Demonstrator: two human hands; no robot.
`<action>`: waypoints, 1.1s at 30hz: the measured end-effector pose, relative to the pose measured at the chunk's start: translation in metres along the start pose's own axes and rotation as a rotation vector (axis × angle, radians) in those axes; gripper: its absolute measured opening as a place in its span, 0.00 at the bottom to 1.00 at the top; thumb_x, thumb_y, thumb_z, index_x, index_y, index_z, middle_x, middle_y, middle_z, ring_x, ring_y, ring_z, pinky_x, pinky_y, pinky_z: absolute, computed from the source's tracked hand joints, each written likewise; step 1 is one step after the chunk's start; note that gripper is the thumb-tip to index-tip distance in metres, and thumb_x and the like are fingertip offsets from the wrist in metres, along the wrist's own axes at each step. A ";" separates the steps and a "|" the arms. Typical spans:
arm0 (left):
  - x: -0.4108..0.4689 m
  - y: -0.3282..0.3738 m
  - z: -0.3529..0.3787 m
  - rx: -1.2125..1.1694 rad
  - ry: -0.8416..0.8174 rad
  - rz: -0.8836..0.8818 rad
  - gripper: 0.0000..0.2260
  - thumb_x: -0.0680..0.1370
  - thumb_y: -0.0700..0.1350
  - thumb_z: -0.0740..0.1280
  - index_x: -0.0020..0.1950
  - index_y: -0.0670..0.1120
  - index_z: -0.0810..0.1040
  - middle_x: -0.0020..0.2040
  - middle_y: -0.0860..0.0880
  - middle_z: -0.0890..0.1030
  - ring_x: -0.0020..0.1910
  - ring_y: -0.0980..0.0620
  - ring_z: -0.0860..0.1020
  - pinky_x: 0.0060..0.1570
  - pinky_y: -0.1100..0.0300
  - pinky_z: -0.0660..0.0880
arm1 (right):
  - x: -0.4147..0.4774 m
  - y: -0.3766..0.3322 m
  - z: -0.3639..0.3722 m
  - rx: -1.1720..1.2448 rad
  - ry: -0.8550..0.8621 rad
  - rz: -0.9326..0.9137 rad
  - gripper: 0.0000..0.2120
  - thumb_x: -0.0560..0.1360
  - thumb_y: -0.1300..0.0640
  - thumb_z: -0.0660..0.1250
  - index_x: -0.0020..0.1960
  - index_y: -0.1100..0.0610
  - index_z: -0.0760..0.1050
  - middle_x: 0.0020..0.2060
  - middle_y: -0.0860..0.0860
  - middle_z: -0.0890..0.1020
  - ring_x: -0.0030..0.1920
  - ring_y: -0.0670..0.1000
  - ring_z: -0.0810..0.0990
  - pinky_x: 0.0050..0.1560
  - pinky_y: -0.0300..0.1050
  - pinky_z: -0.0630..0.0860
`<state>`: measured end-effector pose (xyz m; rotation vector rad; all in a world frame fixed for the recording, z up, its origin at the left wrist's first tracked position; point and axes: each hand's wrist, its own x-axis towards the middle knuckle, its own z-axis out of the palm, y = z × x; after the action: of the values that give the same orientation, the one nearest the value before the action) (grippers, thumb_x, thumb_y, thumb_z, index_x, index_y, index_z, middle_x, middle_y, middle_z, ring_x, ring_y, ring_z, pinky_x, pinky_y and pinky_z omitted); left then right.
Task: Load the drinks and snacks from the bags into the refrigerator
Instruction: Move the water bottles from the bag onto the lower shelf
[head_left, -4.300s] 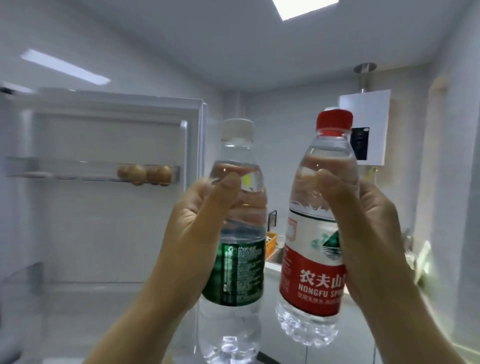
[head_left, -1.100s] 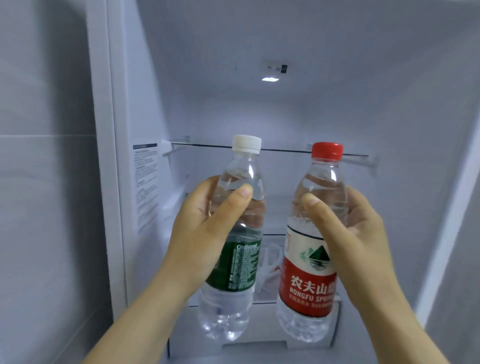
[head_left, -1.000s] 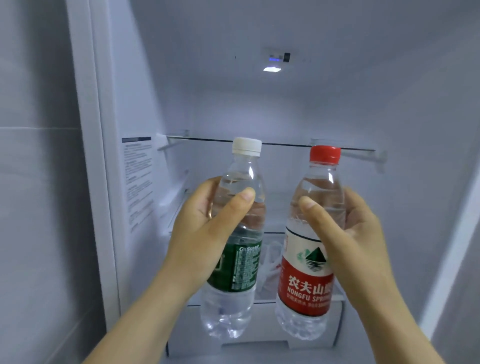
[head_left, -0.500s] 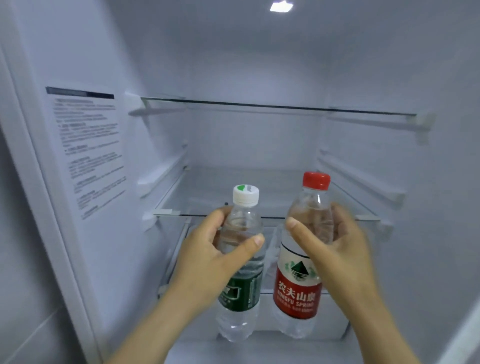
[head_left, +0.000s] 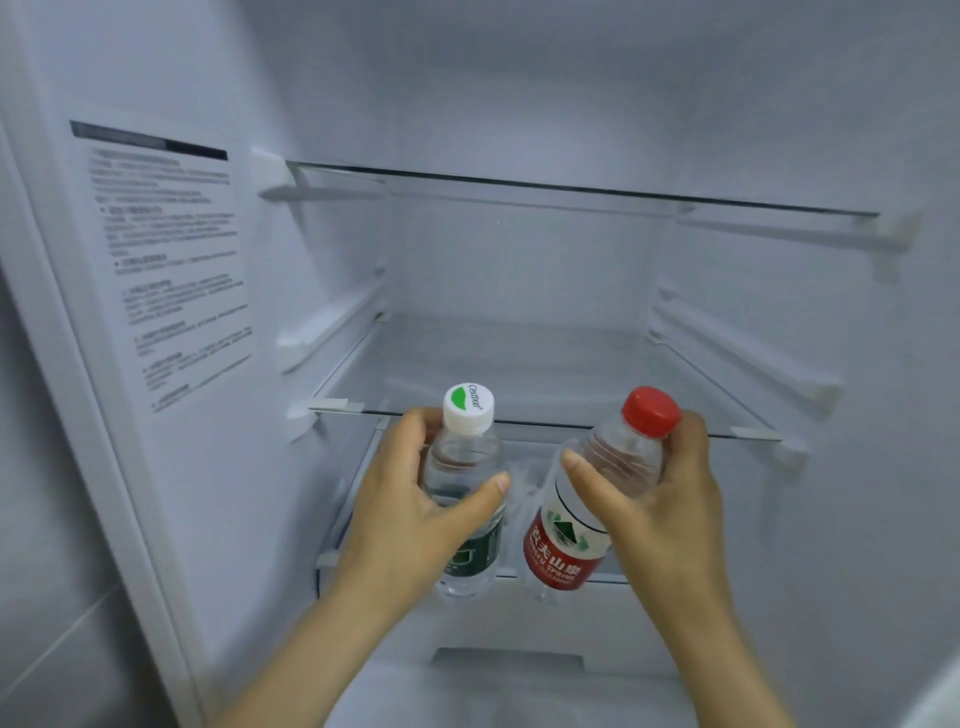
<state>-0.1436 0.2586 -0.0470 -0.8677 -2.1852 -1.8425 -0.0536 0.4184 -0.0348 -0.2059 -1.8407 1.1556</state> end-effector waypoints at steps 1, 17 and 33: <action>0.000 -0.002 0.000 0.000 0.012 0.010 0.22 0.67 0.49 0.77 0.56 0.56 0.72 0.51 0.58 0.80 0.48 0.60 0.80 0.44 0.67 0.79 | -0.001 0.003 0.002 -0.005 0.011 -0.013 0.21 0.66 0.57 0.78 0.49 0.48 0.68 0.38 0.42 0.81 0.41 0.39 0.81 0.37 0.26 0.74; -0.002 -0.037 0.002 0.134 0.076 0.271 0.23 0.65 0.47 0.76 0.55 0.51 0.71 0.52 0.57 0.72 0.53 0.60 0.73 0.49 0.75 0.70 | -0.024 0.043 0.029 -0.023 0.035 -0.124 0.29 0.62 0.48 0.78 0.56 0.39 0.65 0.53 0.29 0.72 0.54 0.35 0.75 0.49 0.26 0.72; -0.012 -0.071 -0.011 0.328 0.069 0.013 0.25 0.69 0.44 0.77 0.64 0.53 0.74 0.63 0.60 0.75 0.61 0.60 0.74 0.61 0.63 0.70 | -0.045 0.063 0.037 -0.255 -0.145 0.028 0.26 0.71 0.47 0.72 0.63 0.33 0.64 0.56 0.21 0.66 0.59 0.34 0.70 0.58 0.27 0.68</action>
<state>-0.1730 0.2394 -0.1104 -0.7363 -2.3385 -1.4254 -0.0762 0.4040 -0.1166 -0.2998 -2.1194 0.9732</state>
